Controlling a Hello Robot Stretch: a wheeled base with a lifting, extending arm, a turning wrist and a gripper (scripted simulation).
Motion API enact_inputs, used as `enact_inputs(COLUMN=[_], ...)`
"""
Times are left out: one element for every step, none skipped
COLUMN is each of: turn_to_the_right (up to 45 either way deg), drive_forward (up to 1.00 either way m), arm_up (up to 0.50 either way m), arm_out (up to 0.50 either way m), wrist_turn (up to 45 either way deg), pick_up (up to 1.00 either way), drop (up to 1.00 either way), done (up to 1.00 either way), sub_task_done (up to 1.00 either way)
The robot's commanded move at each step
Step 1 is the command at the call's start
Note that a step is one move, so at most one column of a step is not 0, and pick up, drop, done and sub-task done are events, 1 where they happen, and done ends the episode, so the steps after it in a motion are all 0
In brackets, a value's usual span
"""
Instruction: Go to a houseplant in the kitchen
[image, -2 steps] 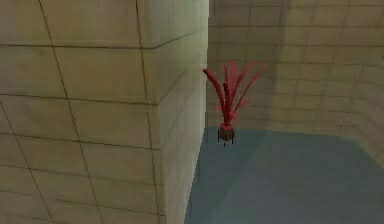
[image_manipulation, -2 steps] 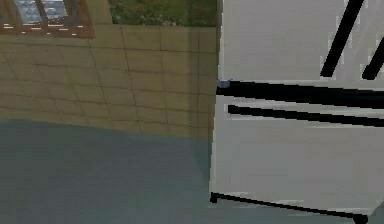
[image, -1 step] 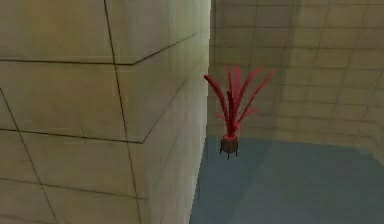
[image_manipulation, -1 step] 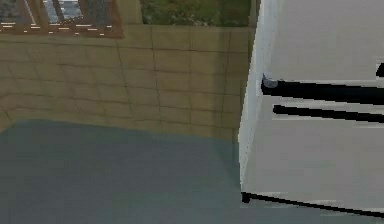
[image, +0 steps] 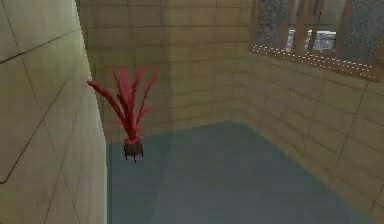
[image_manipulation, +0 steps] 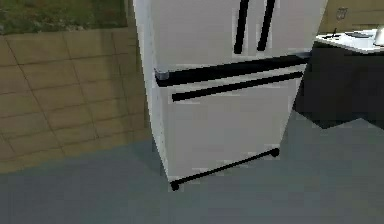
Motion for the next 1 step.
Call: enact_inputs(turn_to_the_right=[0.0], drive_forward=[1.0], arm_up=[0.0], arm_out=[0.0], wrist_turn=[0.0], pick_up=[0.0], drop=[0.0], done=[0.0], sub_task_done=[0.0])
